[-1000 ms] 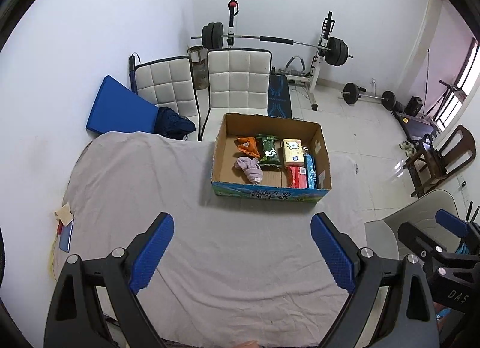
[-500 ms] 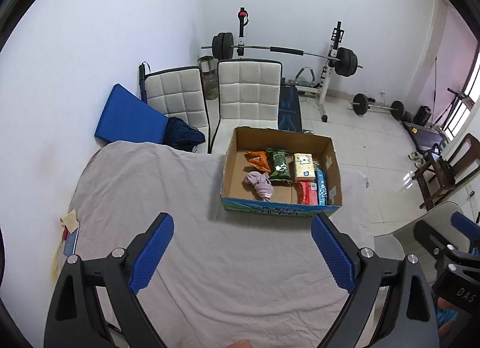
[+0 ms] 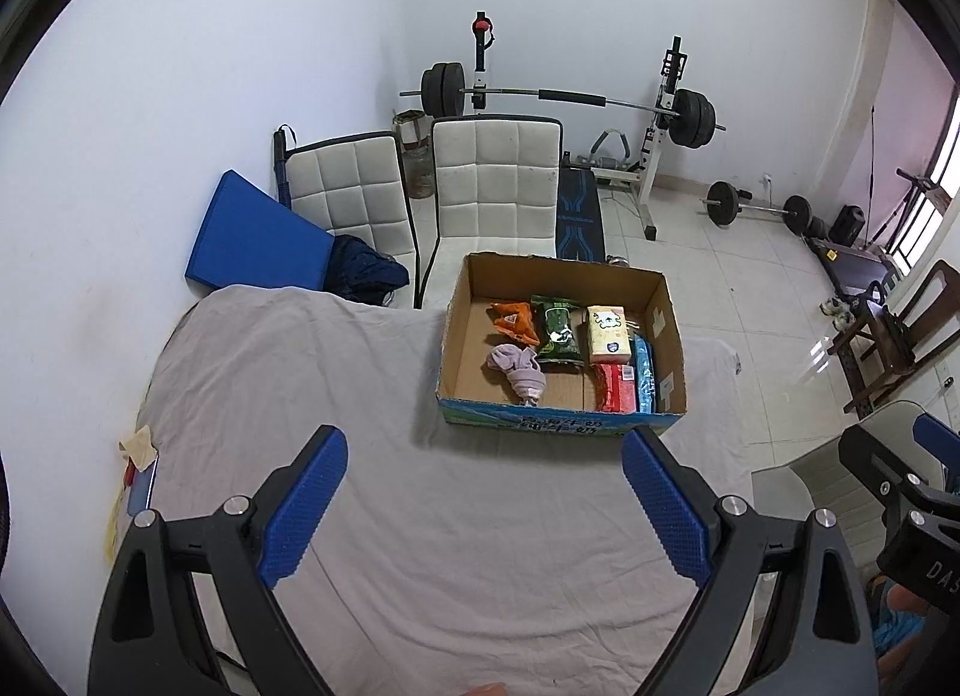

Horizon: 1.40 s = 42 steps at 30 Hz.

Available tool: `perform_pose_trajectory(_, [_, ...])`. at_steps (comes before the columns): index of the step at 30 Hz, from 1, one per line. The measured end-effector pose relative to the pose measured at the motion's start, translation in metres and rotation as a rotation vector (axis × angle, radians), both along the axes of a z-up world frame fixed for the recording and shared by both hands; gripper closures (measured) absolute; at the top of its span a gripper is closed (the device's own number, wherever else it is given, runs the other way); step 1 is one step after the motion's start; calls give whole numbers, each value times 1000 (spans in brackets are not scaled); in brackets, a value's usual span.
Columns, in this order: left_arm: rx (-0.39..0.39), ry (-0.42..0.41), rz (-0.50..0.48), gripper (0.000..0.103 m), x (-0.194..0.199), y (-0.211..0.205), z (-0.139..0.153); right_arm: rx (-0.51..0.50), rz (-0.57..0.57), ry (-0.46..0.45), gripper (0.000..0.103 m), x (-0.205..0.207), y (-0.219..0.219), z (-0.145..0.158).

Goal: Organize soft objects

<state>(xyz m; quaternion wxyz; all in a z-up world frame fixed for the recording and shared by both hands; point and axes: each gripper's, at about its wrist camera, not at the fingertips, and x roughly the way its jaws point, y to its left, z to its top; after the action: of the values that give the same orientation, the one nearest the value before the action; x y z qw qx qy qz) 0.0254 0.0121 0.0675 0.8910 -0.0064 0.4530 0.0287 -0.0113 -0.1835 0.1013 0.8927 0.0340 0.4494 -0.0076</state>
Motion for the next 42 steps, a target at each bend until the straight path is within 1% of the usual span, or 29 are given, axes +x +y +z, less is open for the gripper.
perform_pose_trajectory(21, [1,-14,3,9,5,-2,0,-2,24,-11,0,13,1,2])
perform_pose_trajectory(42, [2,-14,4,9,6,0,1,-5,26,-15,0,11,2,3])
